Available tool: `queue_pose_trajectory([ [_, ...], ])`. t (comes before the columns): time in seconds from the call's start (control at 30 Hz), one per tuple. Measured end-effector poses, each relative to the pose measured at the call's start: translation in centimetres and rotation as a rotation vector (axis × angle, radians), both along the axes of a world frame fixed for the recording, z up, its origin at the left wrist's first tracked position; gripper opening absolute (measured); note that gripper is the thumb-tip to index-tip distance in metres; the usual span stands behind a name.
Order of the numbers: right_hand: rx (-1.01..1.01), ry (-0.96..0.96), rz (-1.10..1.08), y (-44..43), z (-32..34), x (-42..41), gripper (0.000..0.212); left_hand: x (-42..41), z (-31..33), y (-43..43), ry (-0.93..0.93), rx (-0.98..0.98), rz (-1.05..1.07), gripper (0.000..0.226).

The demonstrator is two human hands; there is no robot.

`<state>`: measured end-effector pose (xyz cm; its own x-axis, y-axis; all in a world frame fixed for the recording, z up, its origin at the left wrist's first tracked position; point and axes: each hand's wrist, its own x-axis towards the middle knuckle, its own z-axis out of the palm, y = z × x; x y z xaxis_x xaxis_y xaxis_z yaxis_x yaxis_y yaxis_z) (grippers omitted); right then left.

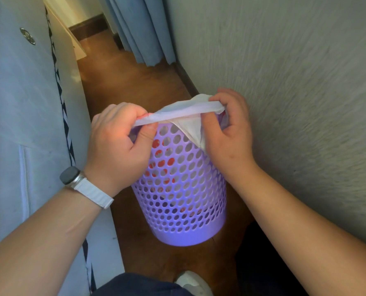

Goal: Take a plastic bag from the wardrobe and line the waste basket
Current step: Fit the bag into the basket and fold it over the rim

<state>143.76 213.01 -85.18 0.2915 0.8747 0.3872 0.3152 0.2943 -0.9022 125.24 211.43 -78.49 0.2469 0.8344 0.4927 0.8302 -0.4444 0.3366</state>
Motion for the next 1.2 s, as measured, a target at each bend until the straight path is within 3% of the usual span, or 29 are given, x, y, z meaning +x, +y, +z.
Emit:
queue_pose_trajectory([
  [0.23,0.075,-0.178,-0.052,-0.8,1.2,-1.3,0.023,1.2,0.6,-1.2,0.180,0.065,-0.025,0.038],
  [0.43,0.065,-0.291,-0.055,-2.1,1.5,-3.0,0.021,1.4,0.2,-1.1,0.196,0.061,0.031,0.016],
  [0.6,0.041,-0.211,0.077,-2.0,1.2,-2.7,0.031,0.6,0.1,-0.6,0.209,0.050,0.044,0.019],
  [0.7,-0.022,-0.014,0.138,-1.8,1.3,-2.1,0.040,0.1,0.2,-0.2,0.177,0.057,0.049,0.022],
  [0.8,-0.090,0.158,0.127,-1.3,1.5,-1.3,0.035,0.1,0.1,-0.2,0.172,0.077,0.034,0.020],
  [1.03,-0.142,0.099,0.146,-0.5,0.6,-0.6,0.045,-0.2,0.0,-0.2,0.223,0.134,-0.010,0.019],
  [1.2,-0.088,0.052,0.234,-0.9,0.5,-0.7,0.030,-0.2,-0.1,-0.1,0.190,0.113,0.011,0.026],
])
